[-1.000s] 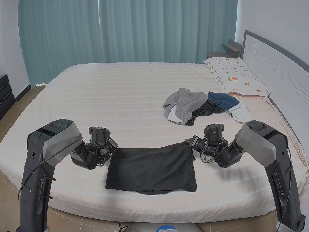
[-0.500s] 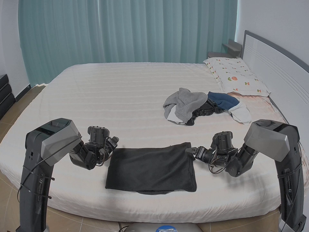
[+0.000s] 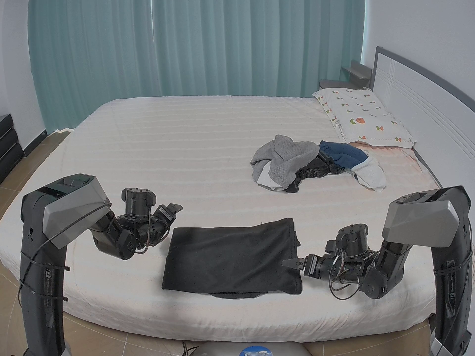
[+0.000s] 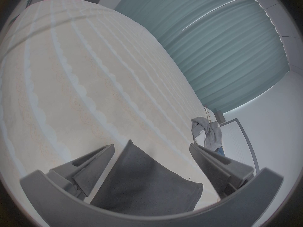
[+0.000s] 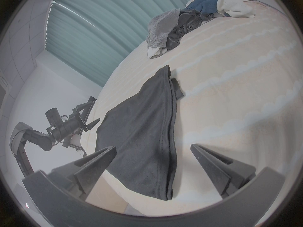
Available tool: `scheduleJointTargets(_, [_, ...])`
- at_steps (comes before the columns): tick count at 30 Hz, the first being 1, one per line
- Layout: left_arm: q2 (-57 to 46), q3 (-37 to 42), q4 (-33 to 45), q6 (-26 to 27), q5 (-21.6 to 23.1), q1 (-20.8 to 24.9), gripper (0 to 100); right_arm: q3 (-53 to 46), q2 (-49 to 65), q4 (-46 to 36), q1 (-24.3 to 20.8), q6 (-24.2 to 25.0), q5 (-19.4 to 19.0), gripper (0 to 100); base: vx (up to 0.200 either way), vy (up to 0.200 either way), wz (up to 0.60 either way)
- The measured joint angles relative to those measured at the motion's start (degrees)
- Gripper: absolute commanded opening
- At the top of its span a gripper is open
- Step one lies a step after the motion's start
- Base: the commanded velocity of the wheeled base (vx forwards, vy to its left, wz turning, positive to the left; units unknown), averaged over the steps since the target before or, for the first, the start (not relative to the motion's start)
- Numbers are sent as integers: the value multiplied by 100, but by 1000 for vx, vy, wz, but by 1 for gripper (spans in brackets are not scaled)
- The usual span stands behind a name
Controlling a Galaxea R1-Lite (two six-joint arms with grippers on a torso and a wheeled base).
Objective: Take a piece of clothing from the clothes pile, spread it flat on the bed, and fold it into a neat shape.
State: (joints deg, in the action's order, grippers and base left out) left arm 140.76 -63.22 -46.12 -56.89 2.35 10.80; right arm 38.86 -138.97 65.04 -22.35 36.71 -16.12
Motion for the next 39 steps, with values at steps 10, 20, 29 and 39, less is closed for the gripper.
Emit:
scheduleJointTargets(10, [-79,22,-9,13,-6,-6,100,-290,-88,265,-141,-740,27,0,0,0,0])
scheduleJointTargets(20, [-77,-4,-6,23,-6,2,100,-428,-162,267,-201,-1013,202,0,0,0,0])
scheduleJointTargets(29, [-77,-15,0,23,-9,0,100,-625,-144,276,-152,-1172,301,0,0,0,0])
scheduleJointTargets(39, [-74,-15,0,32,-6,0,100,-741,-102,290,-85,-1281,295,100,0,0,0])
